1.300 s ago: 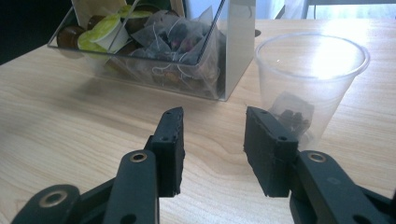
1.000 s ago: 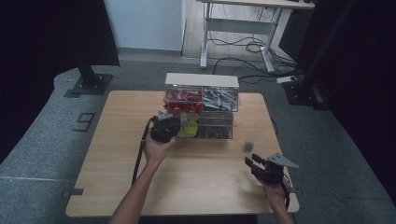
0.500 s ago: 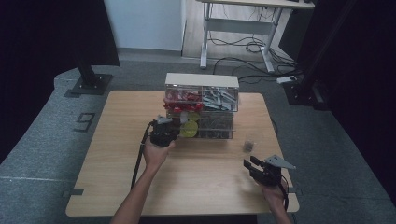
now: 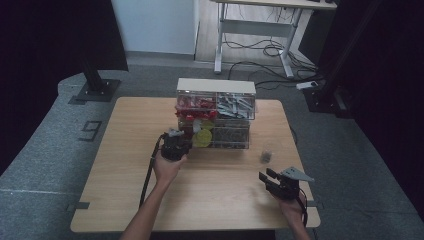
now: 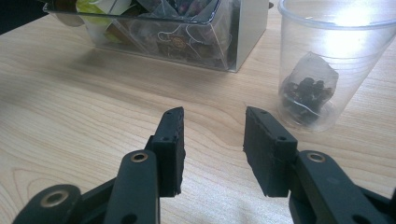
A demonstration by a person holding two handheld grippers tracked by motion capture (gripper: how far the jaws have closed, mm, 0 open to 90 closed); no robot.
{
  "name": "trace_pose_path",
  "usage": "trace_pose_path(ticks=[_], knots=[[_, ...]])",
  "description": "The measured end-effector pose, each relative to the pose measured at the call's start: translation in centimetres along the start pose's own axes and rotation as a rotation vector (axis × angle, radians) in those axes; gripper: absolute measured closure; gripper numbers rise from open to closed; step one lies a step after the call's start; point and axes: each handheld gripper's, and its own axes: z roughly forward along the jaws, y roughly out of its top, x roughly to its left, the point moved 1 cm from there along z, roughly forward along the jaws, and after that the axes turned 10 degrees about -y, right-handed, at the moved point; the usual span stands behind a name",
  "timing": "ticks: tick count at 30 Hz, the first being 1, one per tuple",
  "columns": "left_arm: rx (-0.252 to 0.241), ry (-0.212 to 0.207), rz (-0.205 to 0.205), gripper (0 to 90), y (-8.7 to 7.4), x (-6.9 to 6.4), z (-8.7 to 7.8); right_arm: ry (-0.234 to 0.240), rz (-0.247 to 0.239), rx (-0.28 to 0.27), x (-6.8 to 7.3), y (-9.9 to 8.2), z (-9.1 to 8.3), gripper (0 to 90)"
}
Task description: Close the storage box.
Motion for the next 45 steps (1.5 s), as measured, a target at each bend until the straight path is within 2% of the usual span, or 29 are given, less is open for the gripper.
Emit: trace_pose_path(ticks=[19, 29, 34, 38, 43, 45], knots=[[0.027, -0.022, -0.044, 90.0, -1.8, 0.7, 1.0, 0.005, -0.007, 0.008, 0.2, -0.1, 0.1, 57.7], [0.038, -0.025, -0.044, 90.0, -2.2, 0.6, 1.1, 0.006, -0.005, 0.01, 0.1, -0.2, 0.1, 57.7], [0.021, -0.03, -0.047, 89.8, -2.4, 0.6, 1.1, 0.007, -0.007, 0.015, 0.1, -0.2, 0.2, 57.6], [0.01, -0.025, -0.034, 86.3, -2.4, 0.3, 0.8, 0.008, -0.006, 0.014, 0.2, -0.2, 0.2, 57.6], [0.006, -0.022, -0.008, 74.3, -3.0, 0.1, 0.7, 0.01, -0.003, 0.013, 0.3, -0.1, 0.3, 56.2], [0.002, -0.022, -0.003, 72.7, -3.3, 0.0, 0.7, 0.011, -0.005, 0.014, 0.3, -0.2, 0.3, 55.7]])
